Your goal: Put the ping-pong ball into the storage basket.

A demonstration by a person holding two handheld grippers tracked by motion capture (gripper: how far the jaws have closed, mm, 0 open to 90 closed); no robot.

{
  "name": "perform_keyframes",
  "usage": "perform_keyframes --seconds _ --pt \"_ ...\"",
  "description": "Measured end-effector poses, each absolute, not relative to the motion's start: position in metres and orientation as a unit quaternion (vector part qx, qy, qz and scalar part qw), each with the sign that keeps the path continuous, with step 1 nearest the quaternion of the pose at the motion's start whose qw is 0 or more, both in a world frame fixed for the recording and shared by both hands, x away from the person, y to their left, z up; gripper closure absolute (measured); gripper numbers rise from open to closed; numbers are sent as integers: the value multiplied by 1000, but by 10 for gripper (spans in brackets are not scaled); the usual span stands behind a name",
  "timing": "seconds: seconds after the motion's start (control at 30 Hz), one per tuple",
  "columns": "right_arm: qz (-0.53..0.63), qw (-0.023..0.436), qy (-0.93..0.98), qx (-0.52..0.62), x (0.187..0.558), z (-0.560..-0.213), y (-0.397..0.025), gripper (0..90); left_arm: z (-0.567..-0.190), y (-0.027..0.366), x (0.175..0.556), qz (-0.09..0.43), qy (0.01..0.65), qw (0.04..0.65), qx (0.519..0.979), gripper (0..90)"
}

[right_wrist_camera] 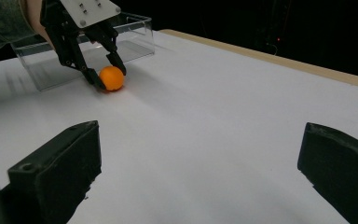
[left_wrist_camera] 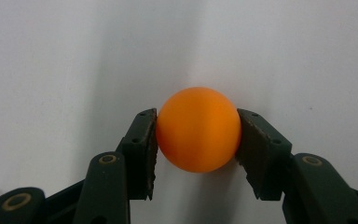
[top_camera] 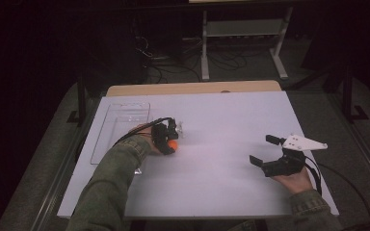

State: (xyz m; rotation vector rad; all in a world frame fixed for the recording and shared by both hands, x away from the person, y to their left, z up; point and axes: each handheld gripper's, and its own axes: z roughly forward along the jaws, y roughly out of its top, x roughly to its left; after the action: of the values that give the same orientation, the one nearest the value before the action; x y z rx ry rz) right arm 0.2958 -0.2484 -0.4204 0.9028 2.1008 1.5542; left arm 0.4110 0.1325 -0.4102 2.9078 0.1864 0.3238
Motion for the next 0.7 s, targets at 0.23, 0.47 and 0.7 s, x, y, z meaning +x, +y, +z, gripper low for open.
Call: perform_keyframes --seconds 0.23,0.47,0.7 --pt "552 188 747 319 296 -420 -248 0 -407 134 410 110 63 108 986 502" --pt "552 187 747 320 296 -421 -248 0 -402 135 408 110 66 112 985 502" --pt "552 187 747 320 296 -421 -248 0 -396 137 405 112 67 114 985 502"
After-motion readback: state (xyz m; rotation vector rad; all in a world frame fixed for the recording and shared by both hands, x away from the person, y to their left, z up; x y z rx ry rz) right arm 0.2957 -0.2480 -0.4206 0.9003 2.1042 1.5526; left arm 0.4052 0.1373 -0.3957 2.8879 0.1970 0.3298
